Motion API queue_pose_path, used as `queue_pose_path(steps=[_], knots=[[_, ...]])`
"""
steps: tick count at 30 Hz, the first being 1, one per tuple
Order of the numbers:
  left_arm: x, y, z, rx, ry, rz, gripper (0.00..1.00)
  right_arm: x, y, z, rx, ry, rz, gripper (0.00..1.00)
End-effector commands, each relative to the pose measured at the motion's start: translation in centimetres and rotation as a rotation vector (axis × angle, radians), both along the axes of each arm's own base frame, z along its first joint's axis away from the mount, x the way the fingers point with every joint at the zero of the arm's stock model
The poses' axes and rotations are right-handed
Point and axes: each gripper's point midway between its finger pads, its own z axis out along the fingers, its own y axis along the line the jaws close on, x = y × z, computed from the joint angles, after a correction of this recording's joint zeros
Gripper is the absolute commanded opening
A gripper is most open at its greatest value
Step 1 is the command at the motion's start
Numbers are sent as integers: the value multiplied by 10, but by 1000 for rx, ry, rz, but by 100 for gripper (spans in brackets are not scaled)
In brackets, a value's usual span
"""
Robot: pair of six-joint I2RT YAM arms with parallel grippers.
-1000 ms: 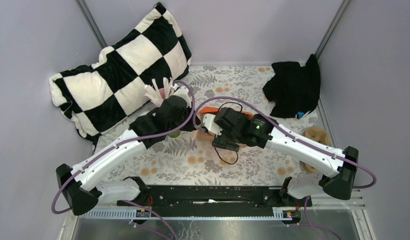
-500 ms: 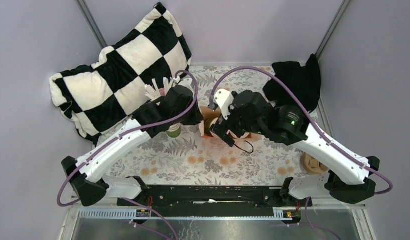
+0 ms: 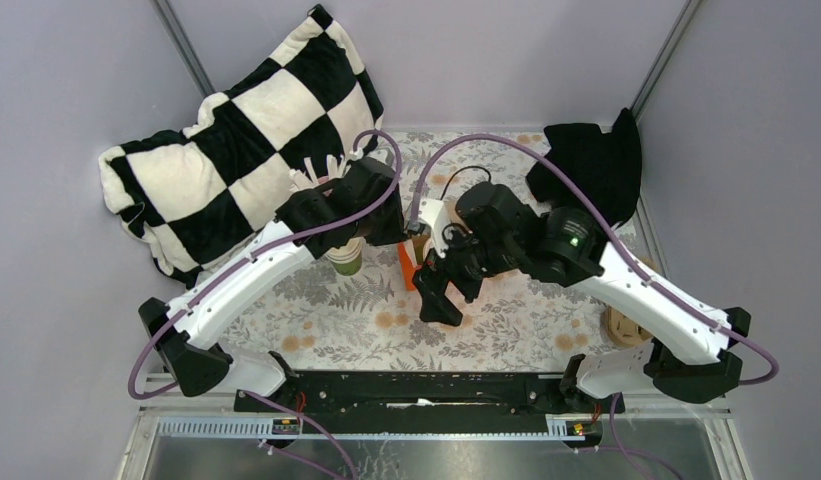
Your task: Pack the takeout coffee
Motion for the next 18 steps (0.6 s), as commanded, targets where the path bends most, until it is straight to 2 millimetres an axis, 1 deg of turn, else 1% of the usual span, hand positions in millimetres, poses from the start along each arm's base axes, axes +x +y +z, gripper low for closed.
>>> queue_pose_path(steps=[1,3,4,5,7,9,11,12,13,14,16,18], knots=[[4,-5,24,-75,-9,22,0,-24,12,-13,9,195,49,100],[6,-4,23,-80,7,34,0,-20,16,-2,56,182,18,100],[7,-3,24,-87,13,40,0,-17,17,7,88,163,-9,100],[9,-3,25,-95,19,47,0,-11,16,21,123,134,-48,100],[14,-2,25,-107,37,58,0,6,9,43,153,71,-159,100],[19,2,25,-121,52,80,0,28,-2,57,142,8,-293,100],[24,9,25,-132,62,104,0,52,-20,67,104,-76,-446,100],[27,12,23,-133,66,120,0,64,-33,73,86,-120,-531,100],[27,13,22,-141,80,119,0,80,-51,80,69,-187,-650,100],[28,15,20,-144,90,121,0,88,-64,88,69,-227,-724,100],[30,17,17,-145,101,128,0,95,-84,103,94,-289,-811,100],[30,19,15,-147,112,129,5,98,-97,117,142,-329,-859,100]])
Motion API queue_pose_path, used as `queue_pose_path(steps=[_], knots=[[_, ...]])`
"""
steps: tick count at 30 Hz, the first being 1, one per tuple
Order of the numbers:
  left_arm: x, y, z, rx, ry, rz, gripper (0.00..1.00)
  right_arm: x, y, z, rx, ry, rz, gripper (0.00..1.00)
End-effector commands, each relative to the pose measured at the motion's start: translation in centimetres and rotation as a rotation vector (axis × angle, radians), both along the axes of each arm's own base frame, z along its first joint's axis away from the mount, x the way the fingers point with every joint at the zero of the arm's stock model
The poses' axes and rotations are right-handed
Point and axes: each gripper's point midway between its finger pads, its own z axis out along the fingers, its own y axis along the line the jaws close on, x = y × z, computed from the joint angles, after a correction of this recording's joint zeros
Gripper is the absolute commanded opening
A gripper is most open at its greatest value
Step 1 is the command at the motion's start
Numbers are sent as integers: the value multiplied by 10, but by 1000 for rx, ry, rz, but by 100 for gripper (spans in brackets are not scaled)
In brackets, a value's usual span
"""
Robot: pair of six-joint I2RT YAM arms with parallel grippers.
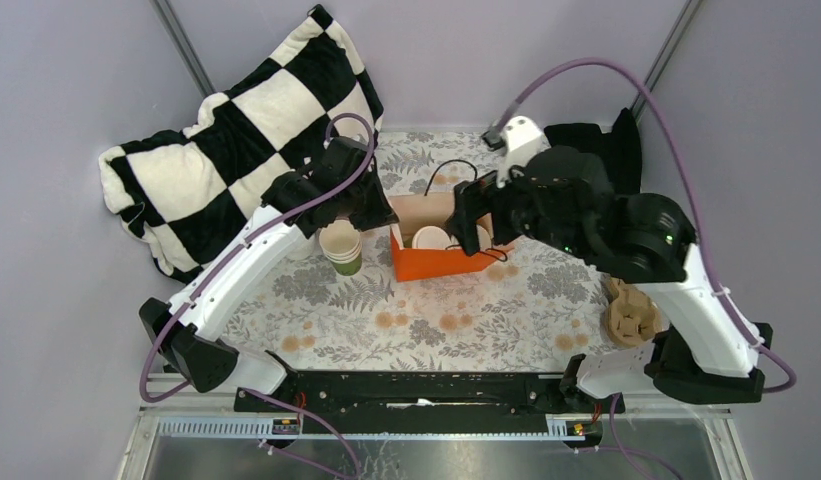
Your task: Pack the takeout coffee
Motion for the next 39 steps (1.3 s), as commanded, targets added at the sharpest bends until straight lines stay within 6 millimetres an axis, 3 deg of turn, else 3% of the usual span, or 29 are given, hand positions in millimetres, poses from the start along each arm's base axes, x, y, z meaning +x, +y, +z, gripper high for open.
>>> queue_pose_path(steps=[1,5,13,17,22,27,31,39], knots=[[2,-2,10,-56,5,2,7,26,-60,24,-4,-131,-299,100],[8,5,11,-51,0,11,14,25,-70,40,50,-176,-316,100],[18,30,35,20,-90,18,41,26,-63,40,55,-172,-299,100],[22,65,48,170,-167,60,63,28,-61,42,54,-174,-300,100],[45,117,49,370,-212,113,72,28,-60,43,49,-175,-296,100],[80,146,30,509,-171,120,72,26,-57,35,18,-161,-271,100],[99,166,16,593,-144,151,64,25,-58,25,-30,-149,-259,100],[111,177,-8,626,-92,144,43,26,-60,23,-38,-148,-269,100]])
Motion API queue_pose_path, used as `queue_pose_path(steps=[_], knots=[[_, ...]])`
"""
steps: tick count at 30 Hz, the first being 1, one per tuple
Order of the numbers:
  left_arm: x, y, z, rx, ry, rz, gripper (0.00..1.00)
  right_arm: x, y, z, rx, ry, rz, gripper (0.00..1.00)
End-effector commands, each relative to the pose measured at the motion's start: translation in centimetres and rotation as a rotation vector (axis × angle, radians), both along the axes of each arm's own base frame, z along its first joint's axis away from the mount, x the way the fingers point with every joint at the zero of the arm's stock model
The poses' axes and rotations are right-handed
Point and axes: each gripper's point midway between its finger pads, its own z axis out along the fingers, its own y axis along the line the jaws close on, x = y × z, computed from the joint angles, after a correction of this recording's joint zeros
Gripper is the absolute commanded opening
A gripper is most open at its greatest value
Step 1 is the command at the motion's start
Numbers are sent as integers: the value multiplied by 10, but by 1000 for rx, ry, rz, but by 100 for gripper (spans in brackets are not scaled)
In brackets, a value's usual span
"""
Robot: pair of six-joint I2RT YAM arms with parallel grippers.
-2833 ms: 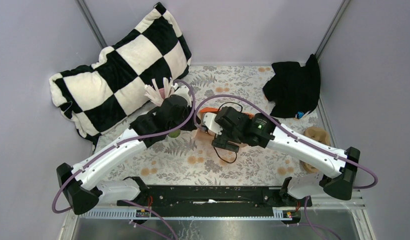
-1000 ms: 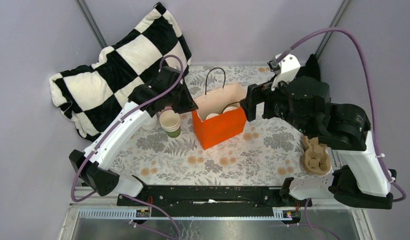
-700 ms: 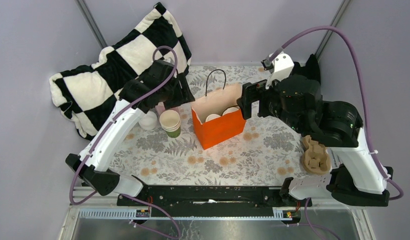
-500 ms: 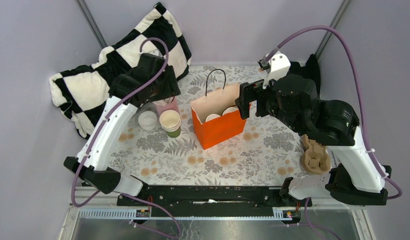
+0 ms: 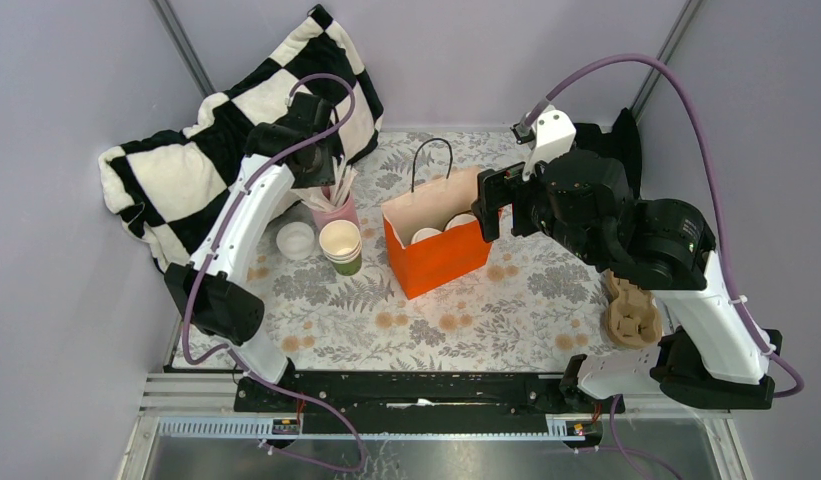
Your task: Pack the takeout coffee
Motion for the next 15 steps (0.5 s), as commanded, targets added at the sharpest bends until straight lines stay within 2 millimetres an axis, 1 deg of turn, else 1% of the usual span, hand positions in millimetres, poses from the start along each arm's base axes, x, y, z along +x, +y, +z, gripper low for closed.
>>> queue_pose_path(steps=[1,3,6,8,11,15], knots=[[6,9,9,25,-43,3,40,1,-3,6,12,-16,-9,100],[3,9,7,17,-39,4,37,1,-3,6,15,-14,-7,100],[-4,13,8,28,-39,13,37,0,-1,2,9,-6,-1,100],[-8,13,11,12,-46,14,32,0,1,0,6,-1,4,100],[-12,9,9,-14,-36,9,27,0,4,-2,3,3,12,100],[-14,8,10,-29,-47,14,28,1,7,-6,-6,9,19,100]])
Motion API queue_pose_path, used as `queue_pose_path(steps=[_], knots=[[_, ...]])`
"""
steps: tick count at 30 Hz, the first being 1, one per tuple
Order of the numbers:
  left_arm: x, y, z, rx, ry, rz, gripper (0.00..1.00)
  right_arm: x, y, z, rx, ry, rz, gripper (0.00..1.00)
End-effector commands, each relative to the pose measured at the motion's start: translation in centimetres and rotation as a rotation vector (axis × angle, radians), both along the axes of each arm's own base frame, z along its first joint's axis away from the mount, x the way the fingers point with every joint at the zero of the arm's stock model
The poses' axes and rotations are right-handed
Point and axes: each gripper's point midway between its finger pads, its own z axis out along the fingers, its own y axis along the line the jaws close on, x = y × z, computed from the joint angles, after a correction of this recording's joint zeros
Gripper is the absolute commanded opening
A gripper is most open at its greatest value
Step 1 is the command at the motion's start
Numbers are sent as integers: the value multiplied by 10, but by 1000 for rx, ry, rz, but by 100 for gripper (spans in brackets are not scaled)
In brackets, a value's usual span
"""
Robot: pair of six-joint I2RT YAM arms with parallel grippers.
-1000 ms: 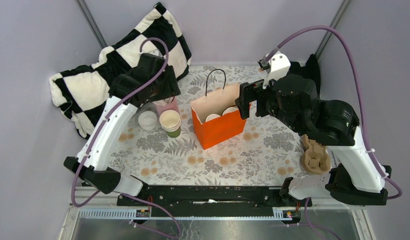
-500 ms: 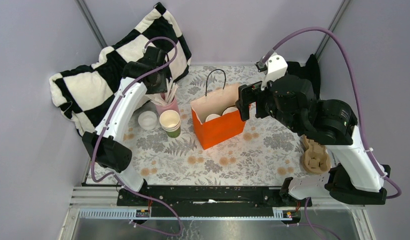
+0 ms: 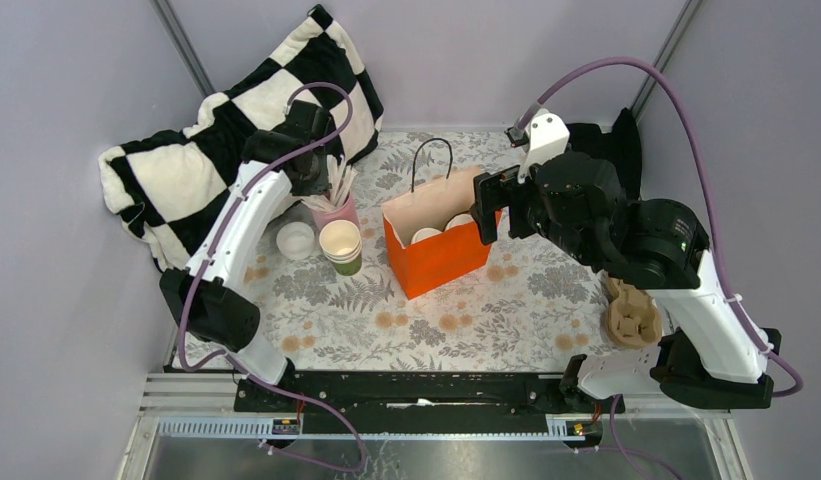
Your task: Pack the takeout coffee
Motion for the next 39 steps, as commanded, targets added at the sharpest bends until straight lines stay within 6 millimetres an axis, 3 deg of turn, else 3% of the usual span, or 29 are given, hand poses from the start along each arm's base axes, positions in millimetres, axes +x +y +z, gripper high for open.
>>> queue_pose_path(steps=[1,12,16,33,39], knots=[[-2,1,23,-40,-86,16,28,1,7,1,11,-2,20,100],[-8,-4,14,-66,-56,3,33,2,12,-6,-3,19,30,100],[-4,-6,9,-68,-44,-2,22,2,15,-4,3,18,33,100],[1,-5,-6,-33,-25,-23,16,2,18,-4,32,33,21,100],[6,-5,15,-44,-80,-29,0,0,18,-1,64,39,16,100]])
